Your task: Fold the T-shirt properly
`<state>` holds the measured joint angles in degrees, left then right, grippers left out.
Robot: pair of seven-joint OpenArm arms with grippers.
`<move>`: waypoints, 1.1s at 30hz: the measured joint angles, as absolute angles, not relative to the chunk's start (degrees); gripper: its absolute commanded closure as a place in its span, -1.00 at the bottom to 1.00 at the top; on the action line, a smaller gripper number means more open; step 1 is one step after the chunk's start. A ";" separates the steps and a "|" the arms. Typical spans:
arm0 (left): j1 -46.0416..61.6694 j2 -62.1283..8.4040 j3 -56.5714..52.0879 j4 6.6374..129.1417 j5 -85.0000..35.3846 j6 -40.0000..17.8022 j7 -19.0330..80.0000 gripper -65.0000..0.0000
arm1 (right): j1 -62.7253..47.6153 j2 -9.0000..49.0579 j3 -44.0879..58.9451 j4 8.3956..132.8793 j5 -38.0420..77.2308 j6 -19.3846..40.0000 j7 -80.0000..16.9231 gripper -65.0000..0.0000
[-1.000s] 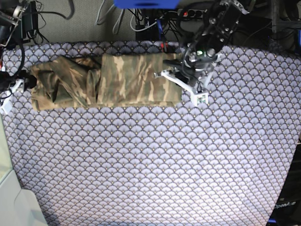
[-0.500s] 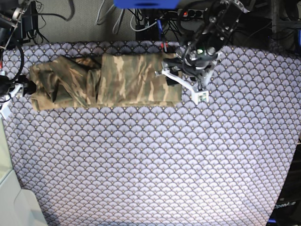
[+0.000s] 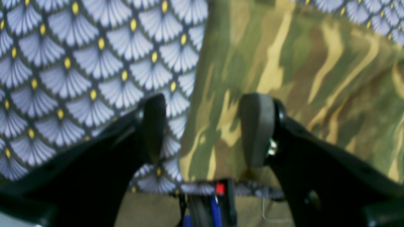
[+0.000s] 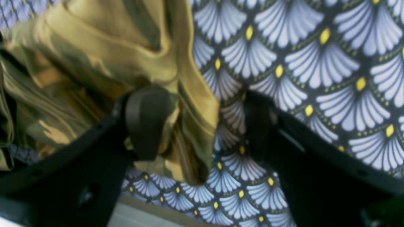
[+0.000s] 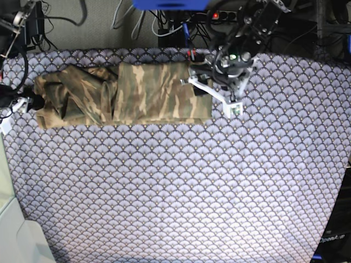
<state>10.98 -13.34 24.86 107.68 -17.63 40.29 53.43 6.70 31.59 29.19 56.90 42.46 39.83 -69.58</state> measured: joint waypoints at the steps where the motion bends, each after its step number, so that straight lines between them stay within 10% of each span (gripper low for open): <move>1: 11.07 -13.34 24.84 107.68 -17.65 40.27 53.39 -0.14 | 6.81 31.57 29.19 56.71 42.48 39.83 -69.32 -0.29; 33: 10.92 -13.50 24.84 107.68 -17.45 40.27 53.34 -0.14 | 4.67 30.02 23.99 58.50 60.27 39.81 -75.46 -0.29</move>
